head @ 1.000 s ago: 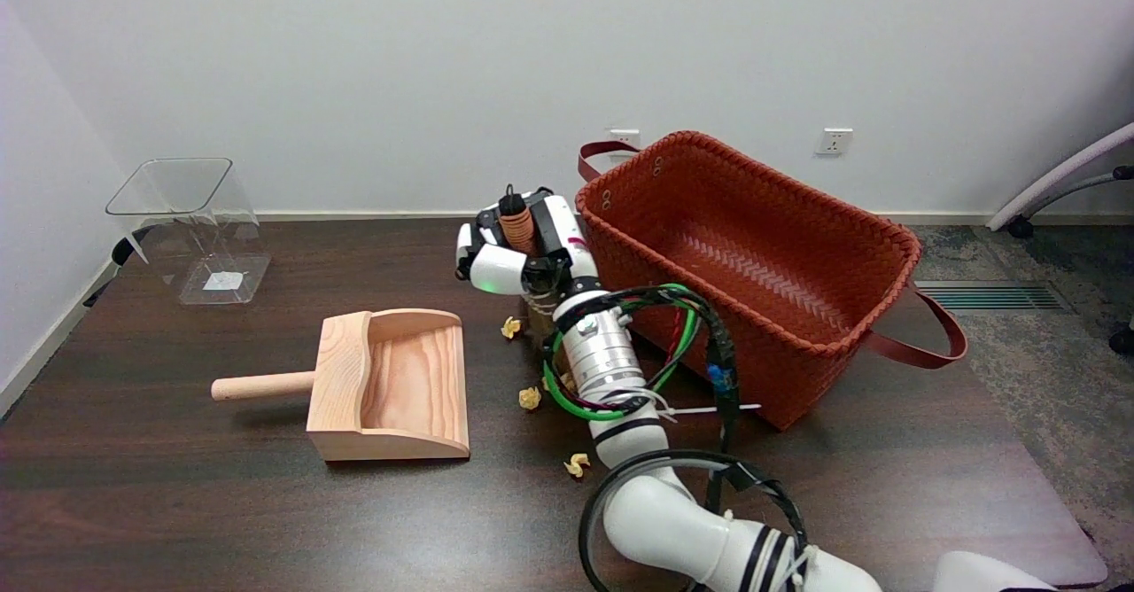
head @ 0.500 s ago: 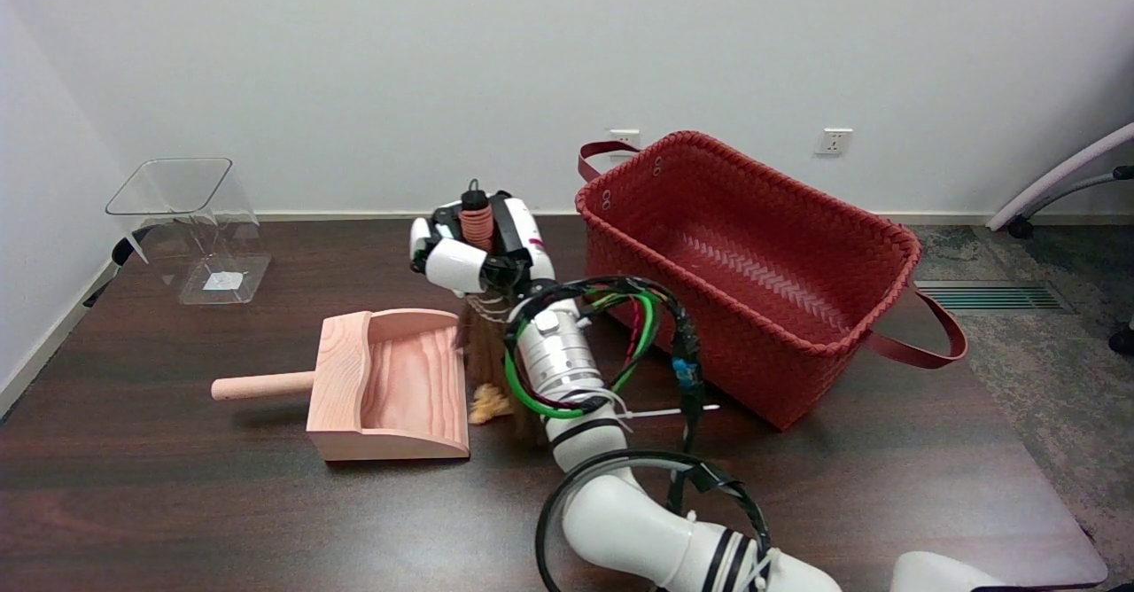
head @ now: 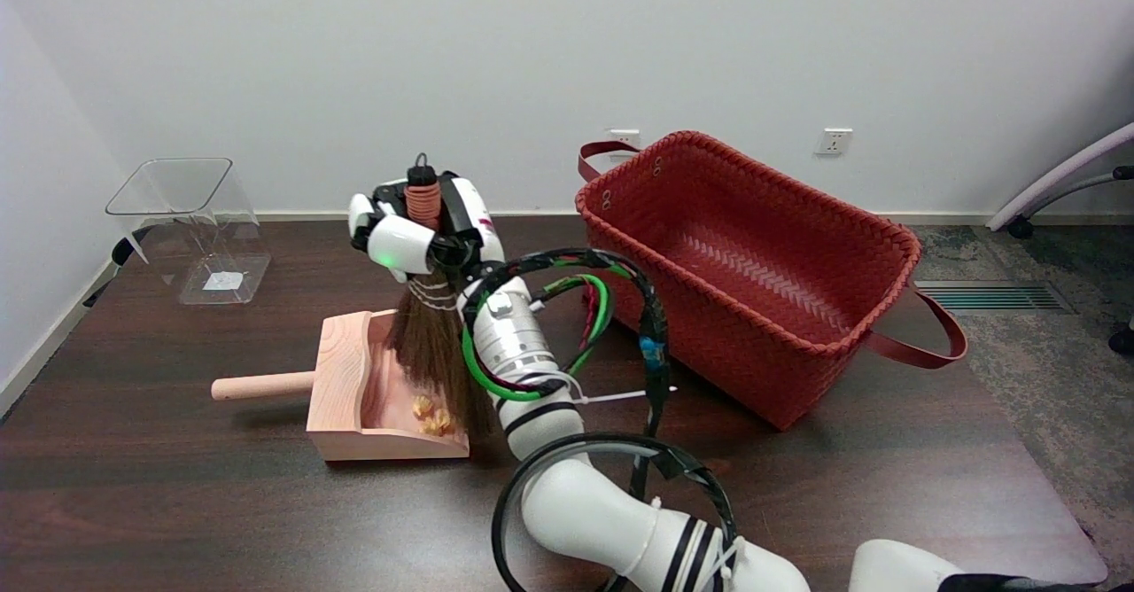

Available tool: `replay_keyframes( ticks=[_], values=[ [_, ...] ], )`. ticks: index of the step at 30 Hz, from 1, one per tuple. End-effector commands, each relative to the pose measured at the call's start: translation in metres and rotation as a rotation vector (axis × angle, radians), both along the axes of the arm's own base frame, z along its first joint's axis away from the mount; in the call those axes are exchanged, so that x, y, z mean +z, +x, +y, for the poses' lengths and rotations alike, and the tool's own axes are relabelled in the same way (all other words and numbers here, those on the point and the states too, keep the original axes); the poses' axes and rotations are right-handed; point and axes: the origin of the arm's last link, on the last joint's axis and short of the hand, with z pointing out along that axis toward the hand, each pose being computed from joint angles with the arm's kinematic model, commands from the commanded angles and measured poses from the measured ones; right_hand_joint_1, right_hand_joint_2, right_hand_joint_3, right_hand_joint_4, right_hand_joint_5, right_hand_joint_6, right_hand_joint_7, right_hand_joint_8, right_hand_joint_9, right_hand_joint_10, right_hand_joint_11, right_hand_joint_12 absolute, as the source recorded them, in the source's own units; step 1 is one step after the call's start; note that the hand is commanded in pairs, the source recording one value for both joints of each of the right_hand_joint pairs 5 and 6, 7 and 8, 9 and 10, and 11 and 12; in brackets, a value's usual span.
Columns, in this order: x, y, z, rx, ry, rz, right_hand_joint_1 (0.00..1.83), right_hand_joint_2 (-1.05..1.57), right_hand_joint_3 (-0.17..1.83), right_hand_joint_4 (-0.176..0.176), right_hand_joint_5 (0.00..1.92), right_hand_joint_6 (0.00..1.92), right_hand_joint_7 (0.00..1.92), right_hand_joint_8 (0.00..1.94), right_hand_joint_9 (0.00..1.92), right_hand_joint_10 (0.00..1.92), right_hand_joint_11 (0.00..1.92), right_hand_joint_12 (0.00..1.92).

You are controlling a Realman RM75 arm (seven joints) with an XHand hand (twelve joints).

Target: Sweep the paper balls into the dustpan.

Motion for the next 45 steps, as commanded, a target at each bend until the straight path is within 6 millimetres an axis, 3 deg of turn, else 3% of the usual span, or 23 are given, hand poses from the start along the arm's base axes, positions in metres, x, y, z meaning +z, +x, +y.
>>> replay_keyframes(
  ticks=[1, 11, 18, 25, 32, 38, 45],
  values=[
    [-0.023, 0.03, -0.008, 0.05, 0.062, -0.04, 1.08, 0.95, 1.05, 0.0, 1.92, 1.92, 1.92, 1.92, 1.92, 1.92, 1.92, 1.92],
    [-0.007, 0.064, -0.018, 0.224, 0.046, 0.165, 1.09, 0.94, 1.06, 0.0, 1.92, 1.92, 1.92, 1.92, 1.92, 1.92, 1.92, 1.92],
    [0.007, 0.072, -0.03, 0.345, -0.029, 0.531, 1.11, 0.88, 1.1, 0.0, 1.92, 1.92, 1.92, 1.92, 1.92, 1.92, 1.92, 1.92],
    [0.024, 0.049, -0.052, 0.296, -0.033, 0.633, 1.12, 0.8, 1.15, 0.0, 1.92, 1.92, 1.92, 1.92, 1.92, 1.92, 1.92, 1.92],
    [0.051, 0.002, -0.075, 0.08, -0.024, 0.447, 1.13, 0.77, 1.18, 0.0, 1.92, 1.92, 1.92, 1.92, 1.92, 1.92, 1.92, 1.92],
    [0.059, -0.024, -0.076, -0.025, -0.033, 0.373, 1.13, 0.7, 1.26, 0.0, 1.92, 1.92, 1.92, 1.92, 1.92, 1.92, 1.92, 1.92],
    [0.065, -0.039, -0.075, -0.06, -0.037, 0.353, 1.13, 0.68, 1.28, 0.0, 1.92, 1.92, 1.92, 1.92, 1.92, 1.92, 1.92, 1.92]
  ],
)
